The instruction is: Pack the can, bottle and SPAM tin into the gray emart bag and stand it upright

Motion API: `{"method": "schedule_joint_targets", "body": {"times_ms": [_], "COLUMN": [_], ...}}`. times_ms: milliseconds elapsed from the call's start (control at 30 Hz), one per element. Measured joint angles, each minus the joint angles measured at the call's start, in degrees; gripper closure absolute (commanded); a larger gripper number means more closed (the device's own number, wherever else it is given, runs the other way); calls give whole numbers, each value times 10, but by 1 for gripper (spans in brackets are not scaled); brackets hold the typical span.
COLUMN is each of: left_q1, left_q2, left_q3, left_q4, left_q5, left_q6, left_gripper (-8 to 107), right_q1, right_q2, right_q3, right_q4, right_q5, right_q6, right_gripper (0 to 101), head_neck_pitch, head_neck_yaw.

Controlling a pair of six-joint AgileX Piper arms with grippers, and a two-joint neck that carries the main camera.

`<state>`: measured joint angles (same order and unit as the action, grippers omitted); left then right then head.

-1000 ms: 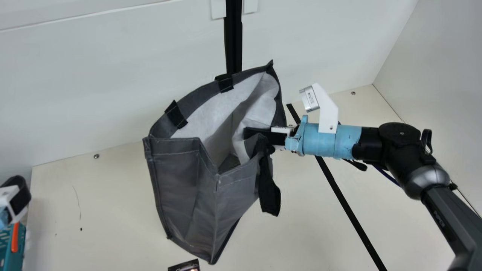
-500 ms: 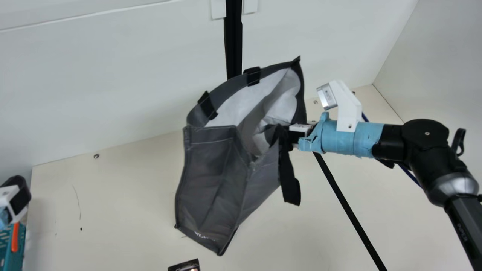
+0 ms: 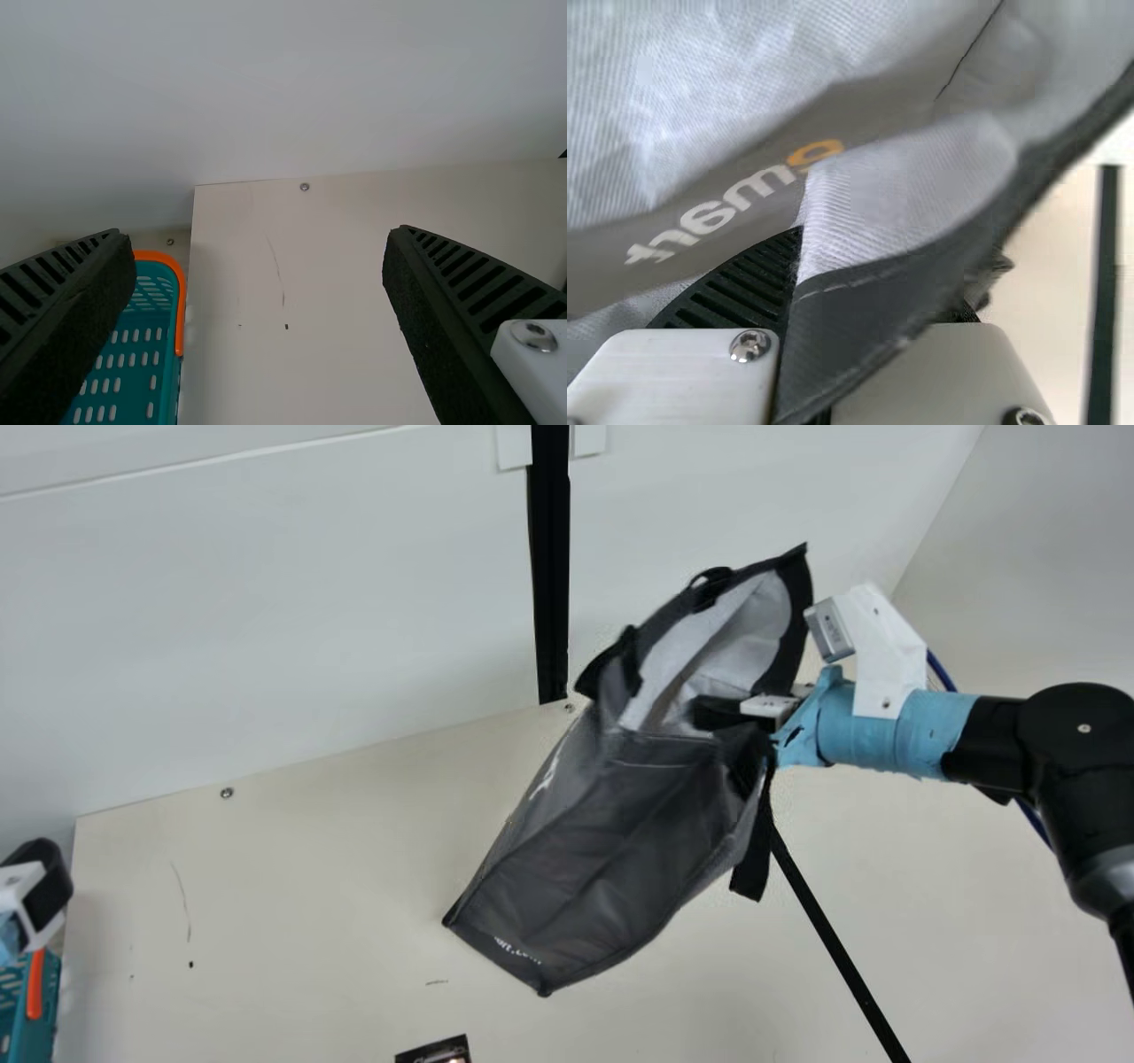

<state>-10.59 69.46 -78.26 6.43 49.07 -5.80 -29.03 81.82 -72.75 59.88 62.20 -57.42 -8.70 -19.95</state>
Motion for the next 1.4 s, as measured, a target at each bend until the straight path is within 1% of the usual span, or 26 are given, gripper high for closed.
{"method": "schedule_joint_targets", "body": {"times_ms": [300, 667, 967, 1167, 1400], "left_q1": [0, 0, 0, 0, 0], "left_q2": [0, 0, 0, 0, 0], "left_q3": [0, 0, 0, 0, 0], "left_q4": [0, 0, 0, 0, 0], "left_q5": [0, 0, 0, 0, 0], "left_q6": [0, 0, 0, 0, 0], "left_gripper": [9, 9, 9, 9, 9], "right_q1": [-29, -54, -83, -111, -155], "right_q2": [-3, 7, 14, 22, 35], "right_q3": [-40, -104, -145, -167, -190], "right_q4": [-24, -56, -86, -99, -107], "right_q5": [3, 6, 8, 16, 34], "right_q6": [15, 44, 59, 61, 57], "right_gripper": [101, 101, 101, 101, 101], "head_neck_pitch": [1, 0, 0, 0, 0], "head_neck_yaw": [0, 0, 0, 0, 0]}}
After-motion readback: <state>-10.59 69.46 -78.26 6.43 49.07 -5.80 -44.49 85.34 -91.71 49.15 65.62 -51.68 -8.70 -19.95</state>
